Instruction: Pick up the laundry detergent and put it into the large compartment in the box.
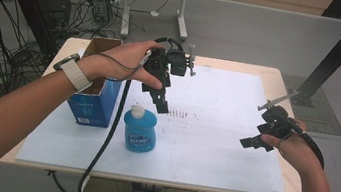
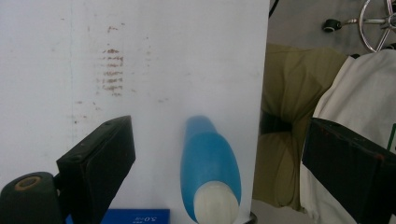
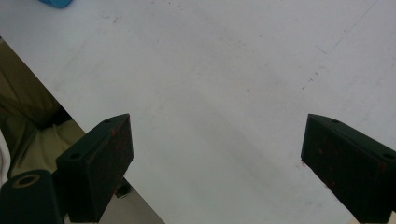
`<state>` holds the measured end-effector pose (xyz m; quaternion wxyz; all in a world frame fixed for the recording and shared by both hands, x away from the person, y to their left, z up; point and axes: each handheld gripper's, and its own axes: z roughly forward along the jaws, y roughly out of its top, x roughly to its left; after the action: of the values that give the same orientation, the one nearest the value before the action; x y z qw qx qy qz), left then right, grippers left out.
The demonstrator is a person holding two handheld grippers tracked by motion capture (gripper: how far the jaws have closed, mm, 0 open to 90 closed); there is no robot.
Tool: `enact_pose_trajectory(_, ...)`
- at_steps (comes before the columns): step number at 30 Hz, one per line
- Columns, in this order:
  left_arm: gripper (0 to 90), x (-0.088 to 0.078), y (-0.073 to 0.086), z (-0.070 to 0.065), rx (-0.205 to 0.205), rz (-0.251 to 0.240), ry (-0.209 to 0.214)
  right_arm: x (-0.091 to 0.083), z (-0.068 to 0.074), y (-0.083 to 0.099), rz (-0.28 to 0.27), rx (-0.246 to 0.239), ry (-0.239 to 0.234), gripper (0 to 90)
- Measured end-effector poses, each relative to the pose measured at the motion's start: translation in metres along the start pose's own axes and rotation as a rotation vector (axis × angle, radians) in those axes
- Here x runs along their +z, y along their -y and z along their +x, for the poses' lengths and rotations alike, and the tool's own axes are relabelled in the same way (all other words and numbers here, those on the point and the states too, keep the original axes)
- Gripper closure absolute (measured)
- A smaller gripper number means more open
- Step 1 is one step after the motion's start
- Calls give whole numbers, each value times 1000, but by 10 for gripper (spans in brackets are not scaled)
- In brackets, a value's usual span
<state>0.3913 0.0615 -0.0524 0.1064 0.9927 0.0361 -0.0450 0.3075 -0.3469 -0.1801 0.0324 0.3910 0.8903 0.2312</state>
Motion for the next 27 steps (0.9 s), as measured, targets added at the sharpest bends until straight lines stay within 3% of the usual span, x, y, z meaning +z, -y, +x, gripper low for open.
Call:
enact_pose_trajectory(16,95,-3,1,-1,10,2,0,1,0,3,0,9,1,92)
enact_pose_trajectory(27,79,-6,9,-2,-16,10,-16,2,2,-4,6,1,-2,97)
